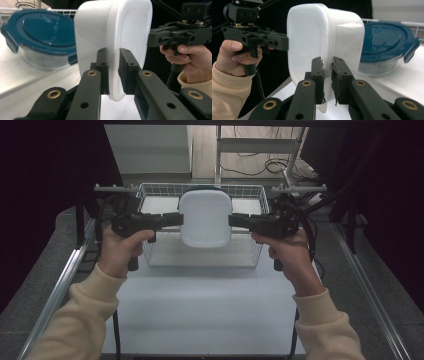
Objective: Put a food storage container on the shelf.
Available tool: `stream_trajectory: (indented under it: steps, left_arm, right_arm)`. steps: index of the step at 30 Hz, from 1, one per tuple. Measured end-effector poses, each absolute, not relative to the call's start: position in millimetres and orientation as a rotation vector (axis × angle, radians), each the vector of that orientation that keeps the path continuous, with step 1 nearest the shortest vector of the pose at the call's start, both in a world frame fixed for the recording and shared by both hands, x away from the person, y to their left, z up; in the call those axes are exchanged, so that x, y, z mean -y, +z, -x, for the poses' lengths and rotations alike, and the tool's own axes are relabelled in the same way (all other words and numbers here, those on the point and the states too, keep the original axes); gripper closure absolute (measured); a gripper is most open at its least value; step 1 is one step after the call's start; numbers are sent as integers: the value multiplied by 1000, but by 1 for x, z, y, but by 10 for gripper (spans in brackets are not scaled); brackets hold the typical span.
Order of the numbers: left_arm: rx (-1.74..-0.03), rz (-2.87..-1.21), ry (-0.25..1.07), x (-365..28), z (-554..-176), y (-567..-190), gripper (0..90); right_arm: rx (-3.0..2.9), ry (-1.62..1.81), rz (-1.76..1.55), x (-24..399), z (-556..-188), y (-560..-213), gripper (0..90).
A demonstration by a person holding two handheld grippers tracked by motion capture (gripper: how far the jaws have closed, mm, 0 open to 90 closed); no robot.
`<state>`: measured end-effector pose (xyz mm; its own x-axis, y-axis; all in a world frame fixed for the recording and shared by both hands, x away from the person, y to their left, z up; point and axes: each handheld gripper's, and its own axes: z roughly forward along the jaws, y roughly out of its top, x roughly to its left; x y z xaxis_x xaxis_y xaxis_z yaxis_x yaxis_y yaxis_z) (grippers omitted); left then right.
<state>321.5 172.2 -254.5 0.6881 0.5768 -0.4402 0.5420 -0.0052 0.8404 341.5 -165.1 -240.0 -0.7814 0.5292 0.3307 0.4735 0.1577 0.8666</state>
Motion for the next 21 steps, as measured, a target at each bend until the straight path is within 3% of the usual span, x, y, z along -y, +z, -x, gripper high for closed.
stream_trajectory:
  steps: [12, 21]
  left_arm:
    - [-946, -1650, -25, -180, -368, -227, 794]
    - [-1029, -1662, -106, -183, -412, -237, 792]
  right_arm:
    - [-2358, 1714, -1059, 157, -384, -206, 797]
    - [-2390, 1703, -1193, 153, -425, -219, 797]
